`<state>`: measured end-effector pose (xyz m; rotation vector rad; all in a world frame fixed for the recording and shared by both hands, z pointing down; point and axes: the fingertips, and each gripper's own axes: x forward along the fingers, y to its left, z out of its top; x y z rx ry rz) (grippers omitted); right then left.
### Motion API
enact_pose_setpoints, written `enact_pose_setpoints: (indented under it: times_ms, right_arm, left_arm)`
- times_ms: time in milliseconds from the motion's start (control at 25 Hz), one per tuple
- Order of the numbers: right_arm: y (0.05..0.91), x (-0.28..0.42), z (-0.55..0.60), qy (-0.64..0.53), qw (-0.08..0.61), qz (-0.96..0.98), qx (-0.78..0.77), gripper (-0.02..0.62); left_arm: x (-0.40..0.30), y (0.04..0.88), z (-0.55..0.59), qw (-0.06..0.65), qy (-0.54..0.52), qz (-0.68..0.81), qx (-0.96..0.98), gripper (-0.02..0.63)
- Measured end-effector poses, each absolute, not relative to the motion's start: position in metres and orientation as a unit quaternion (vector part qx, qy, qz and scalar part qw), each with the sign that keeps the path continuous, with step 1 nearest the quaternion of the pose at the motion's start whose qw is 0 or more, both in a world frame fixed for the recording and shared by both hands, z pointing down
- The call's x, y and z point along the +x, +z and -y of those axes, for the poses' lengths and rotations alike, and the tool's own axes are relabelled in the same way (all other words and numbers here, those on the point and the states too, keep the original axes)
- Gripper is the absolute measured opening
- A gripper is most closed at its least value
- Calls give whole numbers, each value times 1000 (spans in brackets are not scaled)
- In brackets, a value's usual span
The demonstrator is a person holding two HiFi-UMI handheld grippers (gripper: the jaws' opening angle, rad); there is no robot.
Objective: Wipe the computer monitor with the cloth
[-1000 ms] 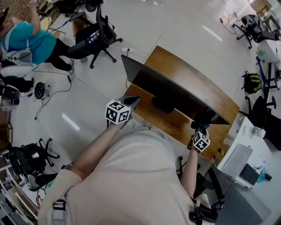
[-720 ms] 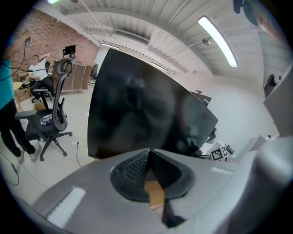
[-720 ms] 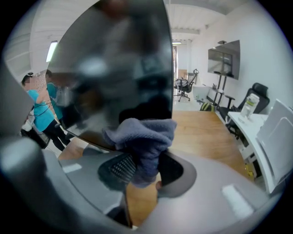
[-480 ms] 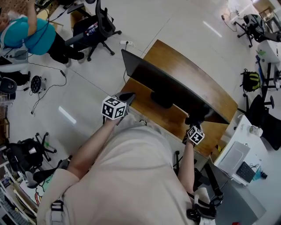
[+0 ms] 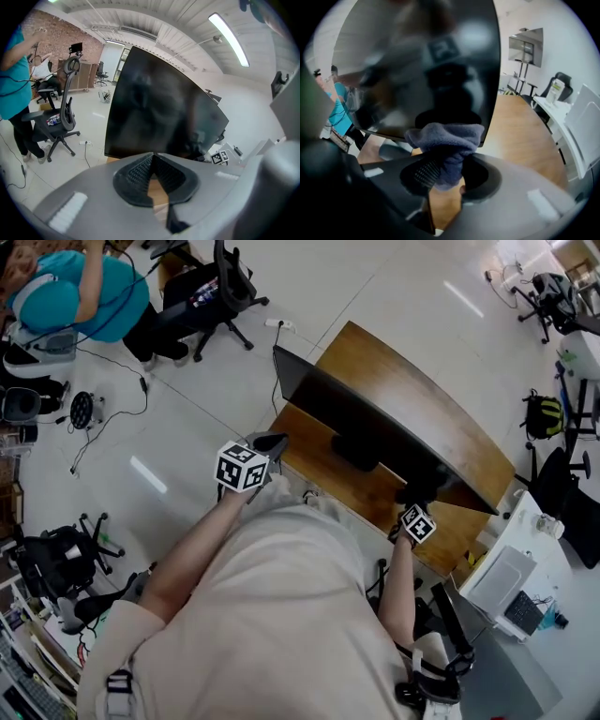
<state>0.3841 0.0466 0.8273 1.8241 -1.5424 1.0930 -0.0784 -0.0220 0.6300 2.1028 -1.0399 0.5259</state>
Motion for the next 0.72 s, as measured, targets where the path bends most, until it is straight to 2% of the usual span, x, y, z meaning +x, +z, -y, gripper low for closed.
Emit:
enact_pose_setpoints:
  times_ms: [280, 720]
  right_arm:
    - [828, 374, -43, 414, 244, 548, 685, 118]
    - [828, 317, -25, 430, 234, 564, 665, 118]
  left_arm:
    - [-102, 629, 24, 360, 207, 408, 813, -2]
    - [-126, 628, 33, 359, 204, 407, 815, -2]
